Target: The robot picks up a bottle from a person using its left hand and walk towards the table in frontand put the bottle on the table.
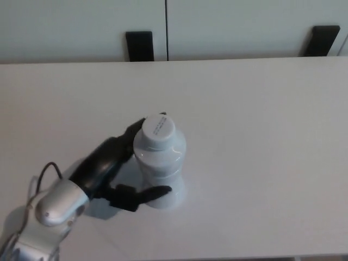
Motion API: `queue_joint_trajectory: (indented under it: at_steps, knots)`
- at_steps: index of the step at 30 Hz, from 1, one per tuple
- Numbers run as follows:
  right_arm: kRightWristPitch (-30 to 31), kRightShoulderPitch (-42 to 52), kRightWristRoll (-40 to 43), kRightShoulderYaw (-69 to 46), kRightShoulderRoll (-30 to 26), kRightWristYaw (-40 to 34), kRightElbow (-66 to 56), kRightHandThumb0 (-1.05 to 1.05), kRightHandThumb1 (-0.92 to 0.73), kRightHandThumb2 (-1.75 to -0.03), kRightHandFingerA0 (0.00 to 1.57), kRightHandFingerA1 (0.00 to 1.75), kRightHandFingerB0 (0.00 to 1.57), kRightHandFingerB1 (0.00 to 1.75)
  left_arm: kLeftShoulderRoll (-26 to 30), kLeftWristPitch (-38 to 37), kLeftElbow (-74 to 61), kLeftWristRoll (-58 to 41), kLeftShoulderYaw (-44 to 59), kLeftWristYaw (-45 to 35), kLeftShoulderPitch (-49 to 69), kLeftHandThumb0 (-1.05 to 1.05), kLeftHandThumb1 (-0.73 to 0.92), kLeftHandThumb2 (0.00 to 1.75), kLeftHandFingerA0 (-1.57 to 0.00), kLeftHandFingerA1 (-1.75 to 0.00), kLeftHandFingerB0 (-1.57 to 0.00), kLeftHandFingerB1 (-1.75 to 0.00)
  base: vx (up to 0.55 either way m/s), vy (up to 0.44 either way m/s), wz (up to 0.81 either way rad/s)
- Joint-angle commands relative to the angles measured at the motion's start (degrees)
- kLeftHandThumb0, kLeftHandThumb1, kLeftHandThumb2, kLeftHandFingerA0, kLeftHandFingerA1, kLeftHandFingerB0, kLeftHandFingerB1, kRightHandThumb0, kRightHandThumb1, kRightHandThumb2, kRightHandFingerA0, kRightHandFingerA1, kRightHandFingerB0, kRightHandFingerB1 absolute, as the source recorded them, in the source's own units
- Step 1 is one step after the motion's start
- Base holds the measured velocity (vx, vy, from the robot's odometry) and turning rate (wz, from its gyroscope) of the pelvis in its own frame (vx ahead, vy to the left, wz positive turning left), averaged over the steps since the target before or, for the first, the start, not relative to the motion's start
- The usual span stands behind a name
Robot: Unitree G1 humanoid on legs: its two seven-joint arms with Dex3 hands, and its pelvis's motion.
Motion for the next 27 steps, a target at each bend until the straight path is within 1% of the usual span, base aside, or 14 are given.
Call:
queue_joint_trajectory:
  at_steps: [1,9,10,11,13,15,17,18,19,21,23,25,26,27]
  knots:
    - [0.6,0.0,-0.7,0.6,-0.6,0.7,-0.1,-0.4,-0.55,-0.78,0.62,0.56,0.48,0.5,5.2,-1.1,-1.6,-0.4,4.8,-3.0,1.2,-0.78,0.41,0.72,0.0,0.0,0.0,0.0,0.0,0.0,0.0]
    - [0.3,0.1,-1.2,1.1,-0.7,1.3,0.1,-0.4,-0.55,-0.78,0.62,0.55,0.47,0.49,11.2,-2.8,0.6,-6.9,15.6,-8.8,3.2,-0.8,0.45,0.78,0.0,0.0,0.0,0.0,0.0,0.0,0.0]
    - [0.5,0.1,-0.8,0.7,-0.7,1.5,0.0,-0.41,-0.54,-0.78,0.62,0.55,0.47,0.49,12.1,-1.6,0.6,-9.8,19.8,-9.4,5.5,-0.77,0.43,0.77,0.0,0.0,0.0,0.0,0.0,0.0,0.0]
    - [0.5,0.1,-0.8,0.6,-0.6,1.5,0.0,-0.42,-0.54,-0.78,0.63,0.56,0.47,0.49,12.2,-1.6,0.4,-10.6,21.3,-9.6,6.5,-0.75,0.47,0.55,0.0,0.0,0.0,0.0,0.0,0.0,0.0]
    - [0.6,0.3,-0.8,0.5,-0.8,1.7,0.1,-0.42,-0.53,-0.77,0.64,0.56,0.47,0.49,11.9,-5.1,0.6,-12.3,25.3,-10.7,10.2,-0.73,0.48,0.56,0.0,0.0,0.0,0.0,0.0,0.0,0.0]
    - [0.4,0.4,-0.8,0.5,-0.9,1.9,0.2,-0.41,-0.52,-0.76,0.62,0.55,0.47,0.49,8.9,-6.6,-2.4,-17.2,30.3,-11.1,16.2,-0.59,0.39,0.7,0.0,-0.06,0.0,0.0,0.0,0.0,0.0]
    - [0.4,0.3,-1.0,0.6,-0.9,2.0,0.3,-0.41,-0.52,-0.76,0.62,0.55,0.47,0.49,4.4,-7.9,-6.6,-22.5,35.0,-11.1,22.6,-0.54,0.36,0.66,0.0,-0.07,0.0,-0.02,0.0,0.0,0.0]
    - [0.5,0.3,-1.4,1.0,-1.0,1.8,0.3,-0.42,-0.53,-0.76,0.62,0.55,0.46,0.49,1.9,-5.6,-9.9,-26.8,36.7,-11.3,25.9,-0.39,0.3,0.68,0.0,-0.27,-0.04,-0.27,0.0,0.0,0.0]
    - [0.5,0.5,-1.6,1.2,-0.9,1.7,0.3,-0.42,-0.53,-0.76,0.62,0.55,0.46,0.49,0.9,-5.0,-11.8,-29.0,37.6,-12.3,28.3,-0.35,0.45,0.54,-0.09,-0.31,-0.12,-0.25,0.0,0.0,0.0]
    - [0.7,0.9,-1.8,1.3,-0.8,1.5,0.5,-0.42,-0.53,-0.77,0.63,0.56,0.46,0.49,-0.5,-4.4,-14.5,-32.3,38.5,-14.8,31.8,-0.36,0.46,0.6,-0.17,-0.38,-0.16,-0.31,0.0,0.0,0.0]
    - [0.7,1.4,-2.1,1.6,-1.2,1.6,0.6,-0.41,-0.55,-0.77,0.62,0.55,0.45,0.49,-1.9,1.2,-21.9,-45.4,39.3,-23.0,42.0,-0.22,0.5,0.54,-0.36,-0.41,-0.3,-0.33,0.0,0.0,0.0]
    - [0.9,1.2,-2.1,1.7,-1.3,1.6,0.7,-0.41,-0.56,-0.78,0.61,0.55,0.45,0.49,-2.2,3.0,-25.4,-50.6,39.0,-25.9,46.2,-0.33,0.42,0.61,-0.34,-0.45,-0.31,-0.39,0.0,0.0,0.0]
    - [0.6,1.5,-2.1,1.7,-1.4,1.8,0.5,-0.34,-0.65,-0.59,0.66,0.44,0.49,0.38,-3.1,-0.2,-28.8,-51.8,38.5,-29.9,50.7,-0.33,0.41,0.6,-0.36,-0.46,-0.31,-0.39,0.0,0.0,0.0]
    - [0.4,1.7,-2.0,1.7,-1.4,1.8,0.5,-0.34,-0.65,-0.59,0.66,0.44,0.49,0.38,-3.4,-1.6,-30.1,-52.1,38.4,-31.5,52.5,-0.33,0.41,0.6,-0.36,-0.46,-0.31,-0.39,0.0,0.0,0.0]
